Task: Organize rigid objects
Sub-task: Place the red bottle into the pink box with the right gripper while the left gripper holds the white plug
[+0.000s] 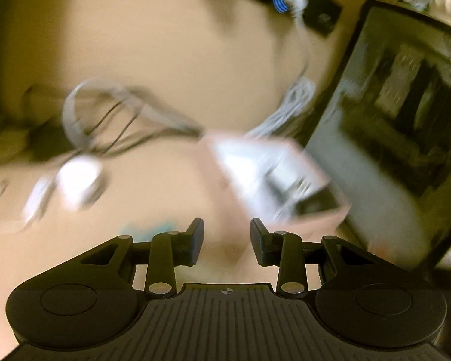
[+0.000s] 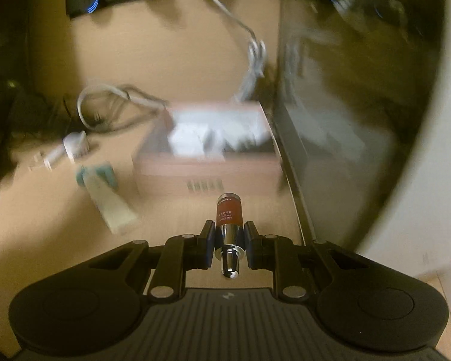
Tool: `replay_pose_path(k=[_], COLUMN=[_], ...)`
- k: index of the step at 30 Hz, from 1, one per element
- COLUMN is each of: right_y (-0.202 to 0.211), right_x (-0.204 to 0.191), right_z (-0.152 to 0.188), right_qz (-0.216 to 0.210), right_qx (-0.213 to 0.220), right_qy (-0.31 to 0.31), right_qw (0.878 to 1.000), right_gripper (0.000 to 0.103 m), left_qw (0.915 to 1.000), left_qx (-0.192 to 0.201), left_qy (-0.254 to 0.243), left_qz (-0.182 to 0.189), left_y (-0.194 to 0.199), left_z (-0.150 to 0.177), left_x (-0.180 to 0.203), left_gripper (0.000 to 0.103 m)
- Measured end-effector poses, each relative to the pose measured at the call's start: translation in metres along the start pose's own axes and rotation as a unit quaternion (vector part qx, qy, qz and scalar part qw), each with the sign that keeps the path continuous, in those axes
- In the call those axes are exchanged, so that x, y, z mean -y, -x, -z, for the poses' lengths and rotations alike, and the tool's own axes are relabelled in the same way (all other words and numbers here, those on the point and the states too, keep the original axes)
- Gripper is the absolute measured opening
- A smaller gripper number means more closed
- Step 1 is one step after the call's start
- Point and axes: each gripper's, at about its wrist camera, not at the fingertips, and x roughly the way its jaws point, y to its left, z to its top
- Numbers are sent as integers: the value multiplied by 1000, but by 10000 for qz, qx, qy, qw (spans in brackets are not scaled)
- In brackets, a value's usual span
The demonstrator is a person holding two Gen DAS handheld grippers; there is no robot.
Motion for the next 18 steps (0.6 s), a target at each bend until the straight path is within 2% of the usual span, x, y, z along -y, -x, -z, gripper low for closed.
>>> replay_pose_path(k=[3, 6, 7, 8, 10, 13, 18], right_y=[-12, -32, -39, -49, -63, -70, -75], right_x=[-5, -14, -16, -16, -16, -25, -67], right_z=[-51, -108, -120, -132, -145, -127, -60], right_qz=[-59, 67, 88, 71, -29, -355, -564], right_qx=[497, 1002, 1048, 1006, 826, 604, -9], right_qy=[217, 452, 446, 396, 144, -24, 689], right_qw=[9985, 9939, 9934, 9941, 9965, 9975, 9960], right_gripper=[20, 20, 24, 37, 53, 56, 56], left_qw=[9988, 9963, 9949, 9935, 9914, 9889, 9885], left_qx=[-371, -536, -585, -621, -609, -555, -361], left_qy=[143, 318, 396, 465, 602, 802, 840], left_qz=[-272, -589, -723, -834, -988, -1124, -1207], left_y=[13, 24, 26, 28, 33, 43, 41], left_z=[28, 42, 44, 45, 48, 51, 35], left_x=[-24, -47, -54, -62, -76, -94, -117], left_gripper=[37, 37, 37, 37, 37, 37, 37])
